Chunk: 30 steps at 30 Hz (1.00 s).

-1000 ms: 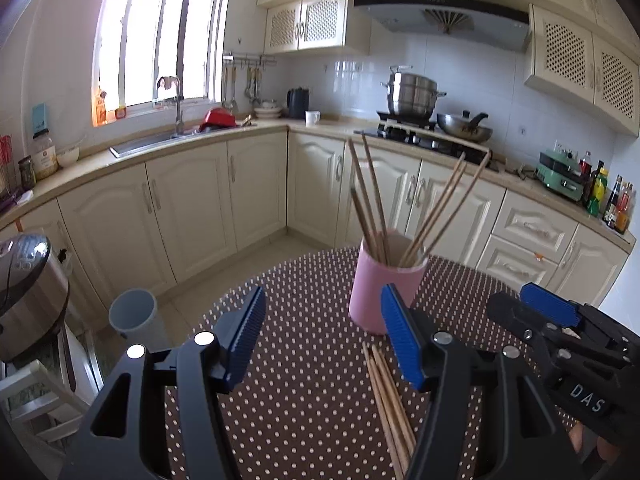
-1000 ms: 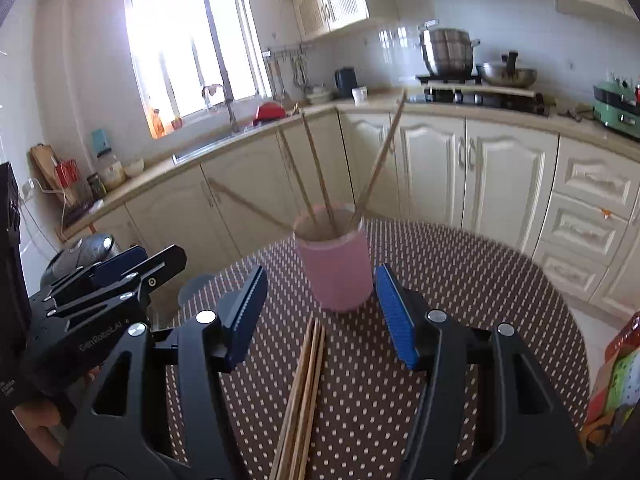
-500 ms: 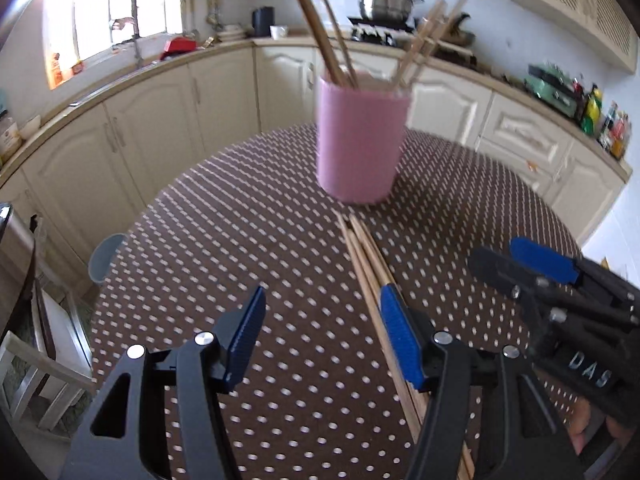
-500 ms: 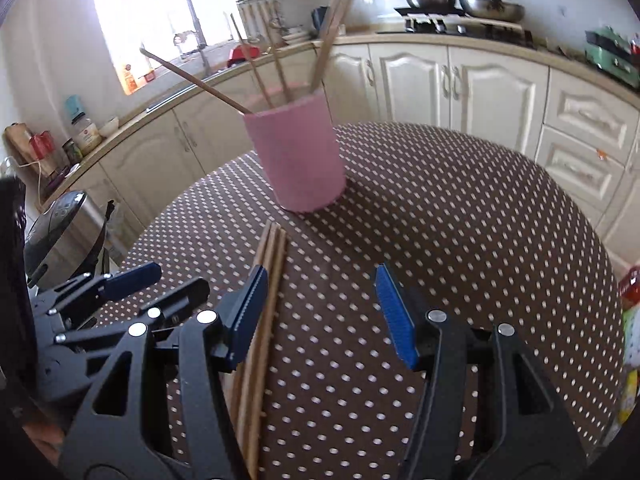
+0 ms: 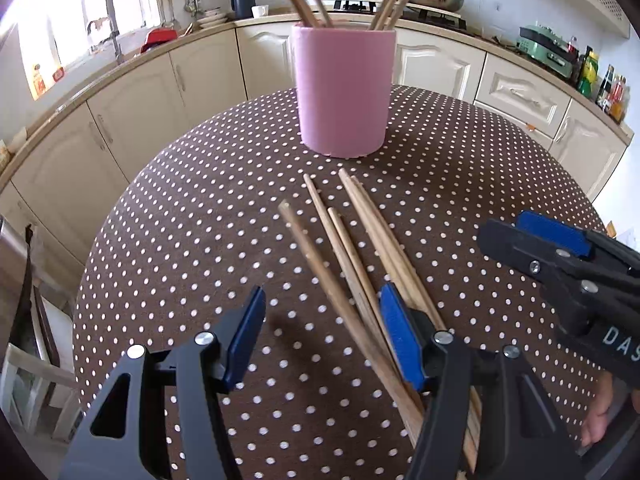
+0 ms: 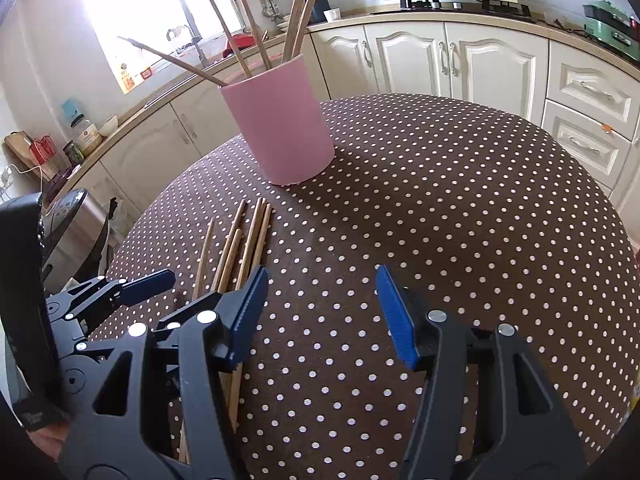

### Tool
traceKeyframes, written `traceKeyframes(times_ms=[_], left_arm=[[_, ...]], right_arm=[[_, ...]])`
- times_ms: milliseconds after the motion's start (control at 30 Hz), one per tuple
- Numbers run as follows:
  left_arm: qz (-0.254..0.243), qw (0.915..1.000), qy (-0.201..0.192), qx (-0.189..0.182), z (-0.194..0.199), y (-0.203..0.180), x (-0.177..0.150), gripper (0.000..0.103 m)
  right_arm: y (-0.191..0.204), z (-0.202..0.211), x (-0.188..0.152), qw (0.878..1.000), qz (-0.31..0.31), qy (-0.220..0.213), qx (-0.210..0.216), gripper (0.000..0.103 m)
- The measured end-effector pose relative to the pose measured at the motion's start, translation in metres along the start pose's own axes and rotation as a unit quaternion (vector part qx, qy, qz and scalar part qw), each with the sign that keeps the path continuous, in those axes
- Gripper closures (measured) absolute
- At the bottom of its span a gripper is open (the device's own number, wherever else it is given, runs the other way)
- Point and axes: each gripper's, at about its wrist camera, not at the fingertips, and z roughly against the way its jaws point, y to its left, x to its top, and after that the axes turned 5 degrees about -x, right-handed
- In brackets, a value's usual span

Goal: Organize utensils
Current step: 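Move the left tool back to the chopstick pile while the right tool returns too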

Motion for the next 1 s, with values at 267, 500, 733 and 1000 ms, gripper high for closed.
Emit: traceKeyframes(times_ms=[267, 500, 733, 1000], left_arm=[[0.008, 0.9997, 0.0, 0.022, 0.009, 0.03, -0.006, 0.043], [0.023, 0.9995, 0.005, 0.02, 0.005, 0.047, -0.01, 0.043], [0.024, 0.9995, 0.005, 0.018, 0.001, 0.054, -0.005, 0.043], [0.028, 0.9994, 0.005, 0.018, -0.002, 0.057, 0.0, 0.043]], right_arm=[[0.012, -0.012, -0.002, 1.0, 0.014, 0.019, 0.007, 0.046], [0.028, -0.024, 0.0, 0.999, 0.035, 0.033, 0.006, 0.048], [0.041, -0.04, 0.006, 0.997, 0.064, 0.05, -0.019, 0.052], [0.071, -0.054, 0.014, 0.992, 0.107, 0.057, -0.035, 0.056]])
